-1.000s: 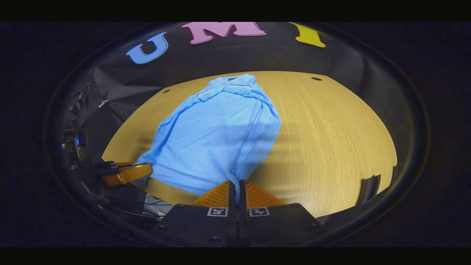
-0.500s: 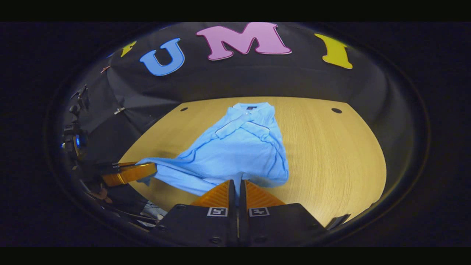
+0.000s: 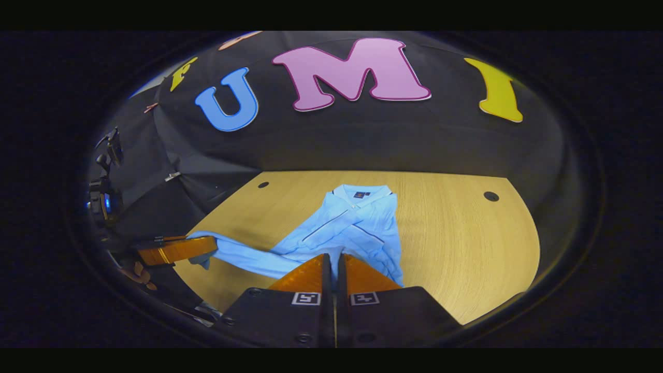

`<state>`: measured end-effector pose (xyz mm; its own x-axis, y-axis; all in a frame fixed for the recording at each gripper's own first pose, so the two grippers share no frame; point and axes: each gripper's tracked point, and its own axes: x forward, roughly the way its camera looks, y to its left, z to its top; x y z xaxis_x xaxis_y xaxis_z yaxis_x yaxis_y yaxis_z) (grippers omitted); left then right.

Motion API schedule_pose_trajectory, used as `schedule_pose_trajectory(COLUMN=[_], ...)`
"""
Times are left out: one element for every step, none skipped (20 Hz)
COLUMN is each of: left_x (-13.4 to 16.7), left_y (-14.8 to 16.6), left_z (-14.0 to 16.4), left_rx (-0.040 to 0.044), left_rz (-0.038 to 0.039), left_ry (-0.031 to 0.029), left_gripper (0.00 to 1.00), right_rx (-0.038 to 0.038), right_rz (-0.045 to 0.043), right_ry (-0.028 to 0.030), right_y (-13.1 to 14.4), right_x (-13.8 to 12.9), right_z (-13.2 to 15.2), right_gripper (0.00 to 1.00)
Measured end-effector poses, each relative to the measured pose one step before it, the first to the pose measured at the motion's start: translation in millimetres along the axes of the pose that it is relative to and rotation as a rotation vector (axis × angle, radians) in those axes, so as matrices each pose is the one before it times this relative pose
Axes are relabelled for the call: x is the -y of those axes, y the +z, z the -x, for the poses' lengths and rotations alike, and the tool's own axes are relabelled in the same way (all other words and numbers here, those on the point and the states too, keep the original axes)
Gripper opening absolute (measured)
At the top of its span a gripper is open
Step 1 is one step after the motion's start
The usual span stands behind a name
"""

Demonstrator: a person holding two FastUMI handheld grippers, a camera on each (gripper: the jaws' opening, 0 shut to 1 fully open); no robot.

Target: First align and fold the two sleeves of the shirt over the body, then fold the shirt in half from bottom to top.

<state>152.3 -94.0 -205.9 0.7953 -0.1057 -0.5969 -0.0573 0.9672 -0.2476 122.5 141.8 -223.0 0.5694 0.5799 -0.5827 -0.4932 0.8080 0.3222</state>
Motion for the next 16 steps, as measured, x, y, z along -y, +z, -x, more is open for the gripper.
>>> schedule_pose_trajectory(left_x=[0.43,-0.31,1.79,-0.11,-0.31,-2.06,-1.64,-0.56,-0.48,-0.9,-2.18,-2.5,-0.76,-0.56,0.32,-0.81], left_y=[11.49,11.58,9.79,10.97,10.18,9.5,8.06,6.28,4.31,2.71,2.56,1.25,1.52,-0.78,0.51,-1.55], left_z=[-8.09,-9.45,-9.6,-11.6,-11.4,-13.16,-14.17,-16.87,-17.35,-19.81,-20.11,-23.69,-20.38,-21.15,-18.93,-20.62], left_rx=[0.00843,0.01226,0.00723,0.00453,0.00546,0.00583,0.00557,0.00213,-0.00147,-0.00292,-0.0013,-0.00228,-0.00135,-0.0058,-0.00204,-0.00135], left_rz=[-0.00506,0.00098,0.0064,0.00351,-0.00244,-0.00981,-0.01133,-0.00792,-0.00237,-0.00173,-0.00335,0.00336,0.01122,0.01147,0.00018,-0.00748], left_ry=[0.00138,0.00083,-0.00252,-0.00464,-0.00165,-0.00133,0.00258,0.00066,-0.00131,-0.00572,0.0014,-0.00195,-0.00516,-0.00936,-0.011,-0.01389], left_gripper=[0.02,0.06,0.06,0.06,0.06,0.06,0.06,0.01,0.06,0.06,0.06,0.06,0.06,0.06,0.06,0.06], right_rx=[0.01045,0.01221,0.01471,0.01222,0.01637,0.01186,0.01537,0.01122,0.00395,0.00576,0.00459,0.00034,0.00181,0.00081,0.00642,0.00599], right_rz=[0.00472,0.00915,0.01428,0.01654,0.01009,0.00058,-0.00624,-0.00335,-0.00064,-0.00257,-0.00432,-0.01011,-0.01409,-0.01359,0.00137,0.00764], right_ry=[0.00345,0.00499,0.00244,0.00095,-0.0023,0.0001,-0.00559,-0.00473,-0.01351,-0.00995,-0.01514,-0.01237,-0.01096,-0.00867,-0.0105,-0.01545], right_y=[11.31,12.51,11.64,10.72,10.68,8.82,8.22,5.05,3.87,2.5,1.18,-1.71,0.48,-0.19,0.78,-1.46], right_x=[3.24,3.13,3.94,4.17,5.37,4.2,6.29,6.2,9.65,9.2,10.62,12.74,9.58,8.64,8.05,8.05], right_z=[-8.15,-7.72,-9.66,-9.34,-9.61,-10.41,-11.31,-10.64,-12.25,-12.34,-15.68,-11.7,-14.1,-15.1,-14.98,-14.17], right_gripper=[0.06,0.06,0.0,0.12,0.12,0.0,0.06,0.0,0.12,0.06,0.09,0.12,0.06,0.06,0.06,0.06])
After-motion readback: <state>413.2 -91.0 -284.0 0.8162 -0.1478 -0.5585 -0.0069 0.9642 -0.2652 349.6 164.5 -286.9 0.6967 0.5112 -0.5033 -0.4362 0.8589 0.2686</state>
